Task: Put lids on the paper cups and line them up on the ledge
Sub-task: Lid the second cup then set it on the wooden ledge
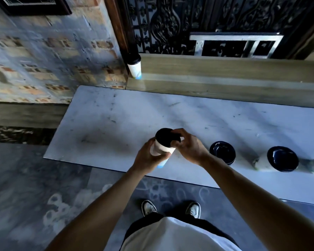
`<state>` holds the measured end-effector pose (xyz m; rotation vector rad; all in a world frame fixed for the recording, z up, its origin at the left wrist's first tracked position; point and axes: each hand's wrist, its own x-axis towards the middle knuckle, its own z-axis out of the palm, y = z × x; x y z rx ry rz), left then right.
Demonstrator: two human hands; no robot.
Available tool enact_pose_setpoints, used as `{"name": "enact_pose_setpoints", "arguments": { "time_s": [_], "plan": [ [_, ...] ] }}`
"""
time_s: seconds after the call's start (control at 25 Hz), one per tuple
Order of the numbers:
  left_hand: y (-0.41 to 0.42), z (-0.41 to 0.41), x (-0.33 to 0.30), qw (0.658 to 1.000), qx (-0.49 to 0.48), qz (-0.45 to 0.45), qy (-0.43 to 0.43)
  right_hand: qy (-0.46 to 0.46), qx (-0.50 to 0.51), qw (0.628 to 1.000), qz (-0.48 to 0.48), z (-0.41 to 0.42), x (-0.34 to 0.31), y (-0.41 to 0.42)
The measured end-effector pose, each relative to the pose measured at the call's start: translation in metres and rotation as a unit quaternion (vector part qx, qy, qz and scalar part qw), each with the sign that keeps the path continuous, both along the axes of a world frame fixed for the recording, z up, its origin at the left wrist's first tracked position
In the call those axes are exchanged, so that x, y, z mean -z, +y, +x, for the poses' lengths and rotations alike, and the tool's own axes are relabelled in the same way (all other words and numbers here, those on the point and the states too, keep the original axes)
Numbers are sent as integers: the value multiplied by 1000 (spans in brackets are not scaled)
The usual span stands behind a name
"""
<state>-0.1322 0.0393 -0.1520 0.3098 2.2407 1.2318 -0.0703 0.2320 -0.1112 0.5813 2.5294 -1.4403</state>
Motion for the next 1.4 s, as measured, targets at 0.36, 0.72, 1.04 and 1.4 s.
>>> {"name": "enact_pose_setpoints", "arguments": {
  "time_s": [0.36,0.72,1.04,1.4],
  "plan": [
    [10,12,-66,993,43,75,-84,48,37,994,-89,-7,-40,11],
    [17,17,-88,967,89,130,-202,51,-92,951,-290,-16,-73,12],
    [30,16,-91,970,35,113,-214,74,-60,963,-253,-19,-69,13],
    [35,22,-89,965,25,103,-242,46,-69,971,-226,-18,-71,15]
  ]
}}
